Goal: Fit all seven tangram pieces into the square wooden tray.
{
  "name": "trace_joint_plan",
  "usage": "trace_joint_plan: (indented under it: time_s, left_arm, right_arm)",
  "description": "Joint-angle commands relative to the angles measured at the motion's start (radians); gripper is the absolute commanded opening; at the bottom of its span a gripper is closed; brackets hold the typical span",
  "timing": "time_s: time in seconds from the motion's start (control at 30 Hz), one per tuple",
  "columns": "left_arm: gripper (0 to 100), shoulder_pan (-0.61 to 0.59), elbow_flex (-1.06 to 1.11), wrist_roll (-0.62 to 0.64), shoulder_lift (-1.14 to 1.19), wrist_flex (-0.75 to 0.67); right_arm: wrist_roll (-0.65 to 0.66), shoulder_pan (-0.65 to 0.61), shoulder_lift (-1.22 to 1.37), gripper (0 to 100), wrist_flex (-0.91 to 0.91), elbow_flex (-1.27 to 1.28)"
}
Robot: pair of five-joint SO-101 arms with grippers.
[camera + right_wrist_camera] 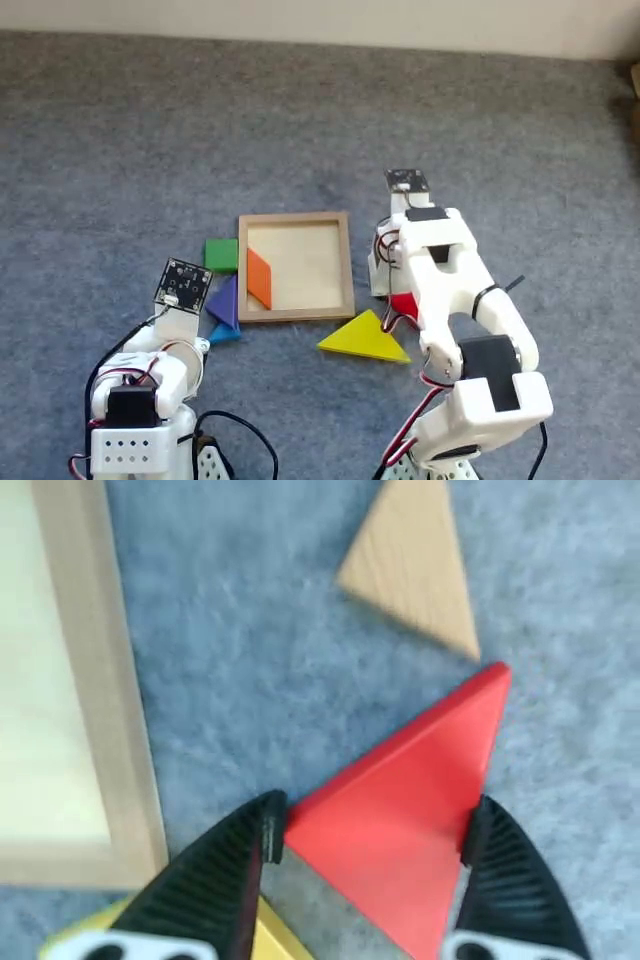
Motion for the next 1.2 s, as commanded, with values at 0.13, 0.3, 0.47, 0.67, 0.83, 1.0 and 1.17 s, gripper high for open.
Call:
trace_joint_plan:
  time_s: [0.13, 0.3, 0.47, 0.67, 0.83, 1.0, 1.17]
  left_arm:
    - [1, 0.019, 0.019, -0.006, -0.027, 0.008]
    - [1, 0.019, 0.019, -0.006, -0.027, 0.008]
    - [1, 0.019, 0.019, -0.006, -0.027, 0.008]
    - [1, 0.019, 0.019, -0.006, -0.027, 0.008]
    - [1, 0.019, 0.019, -0.006, -0.027, 0.008]
    - [1, 0.019, 0.019, -0.006, -0.027, 0.008]
    - [1, 0.019, 0.019, -0.006, -0.027, 0.008]
  right_arm:
    - [0.058, 0.010, -0.214, 19.5, 0.030, 0.001]
    - [0.172, -0.044, -0.255, 19.5, 0.070, -0.005]
    - [0.325, -0.111, -0.265, 19.5, 0.093, -0.008]
    - [0.511, -0.165, -0.257, 19.5, 0.018, -0.010]
    - [0.559, -0.159, -0.257, 19.5, -0.012, -0.010]
    - [0.517, -0.145, -0.266, 20.0, 0.045, -0.010]
    - [0.440, -0.071, -0.255, 32.6, 0.176, -0.110]
